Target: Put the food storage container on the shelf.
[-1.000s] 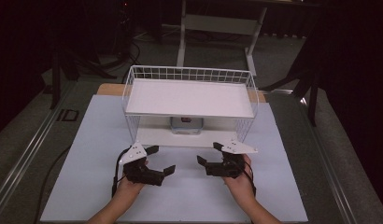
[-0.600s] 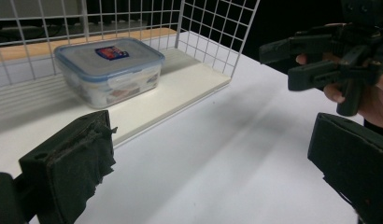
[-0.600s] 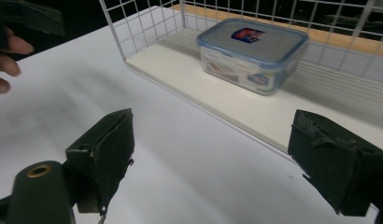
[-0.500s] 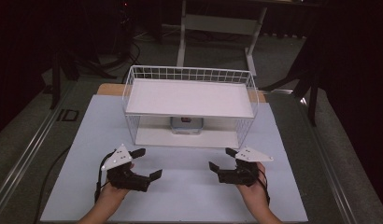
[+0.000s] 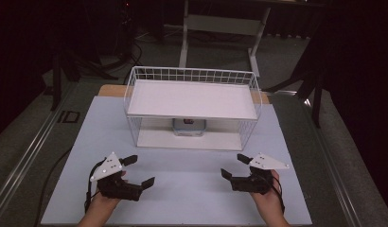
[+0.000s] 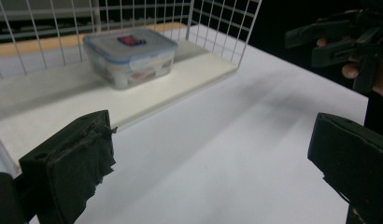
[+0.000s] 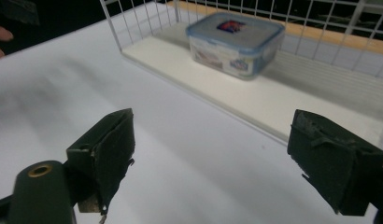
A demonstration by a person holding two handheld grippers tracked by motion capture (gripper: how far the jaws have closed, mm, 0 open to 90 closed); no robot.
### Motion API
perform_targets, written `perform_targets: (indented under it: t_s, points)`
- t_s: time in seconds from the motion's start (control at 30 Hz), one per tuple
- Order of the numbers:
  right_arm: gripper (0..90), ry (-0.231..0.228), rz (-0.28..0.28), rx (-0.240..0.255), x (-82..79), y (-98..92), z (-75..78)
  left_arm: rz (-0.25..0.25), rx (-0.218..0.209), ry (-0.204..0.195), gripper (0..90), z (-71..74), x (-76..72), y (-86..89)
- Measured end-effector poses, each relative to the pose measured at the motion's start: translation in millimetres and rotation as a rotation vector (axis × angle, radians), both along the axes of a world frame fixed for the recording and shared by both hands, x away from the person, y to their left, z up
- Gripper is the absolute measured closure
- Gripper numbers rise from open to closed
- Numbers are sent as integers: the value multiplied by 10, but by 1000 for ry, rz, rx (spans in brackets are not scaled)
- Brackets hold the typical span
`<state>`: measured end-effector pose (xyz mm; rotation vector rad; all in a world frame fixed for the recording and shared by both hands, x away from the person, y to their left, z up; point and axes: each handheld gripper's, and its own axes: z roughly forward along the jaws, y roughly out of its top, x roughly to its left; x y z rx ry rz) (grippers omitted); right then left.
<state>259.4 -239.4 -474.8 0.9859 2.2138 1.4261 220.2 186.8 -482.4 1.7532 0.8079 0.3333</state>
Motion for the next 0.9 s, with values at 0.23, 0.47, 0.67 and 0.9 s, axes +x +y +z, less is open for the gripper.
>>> perform_targets:
  t_s: [0.23, 0.47, 0.67, 0.9]
  points:
    - [149, 23, -5, 5, -90, -138, -56, 6, -2, 22, 12, -128, -50, 48]
    - [152, 0, -6, 22, -93, -271, -130, 24, -11, 6, 12, -167, -36, 83]
    - [151, -29, 14, 6, -40, -321, -200, 27, -16, -7, 12, -193, -4, 83]
    - [150, -33, 33, 3, 41, -383, -279, 31, -53, -19, 12, -172, 9, 94]
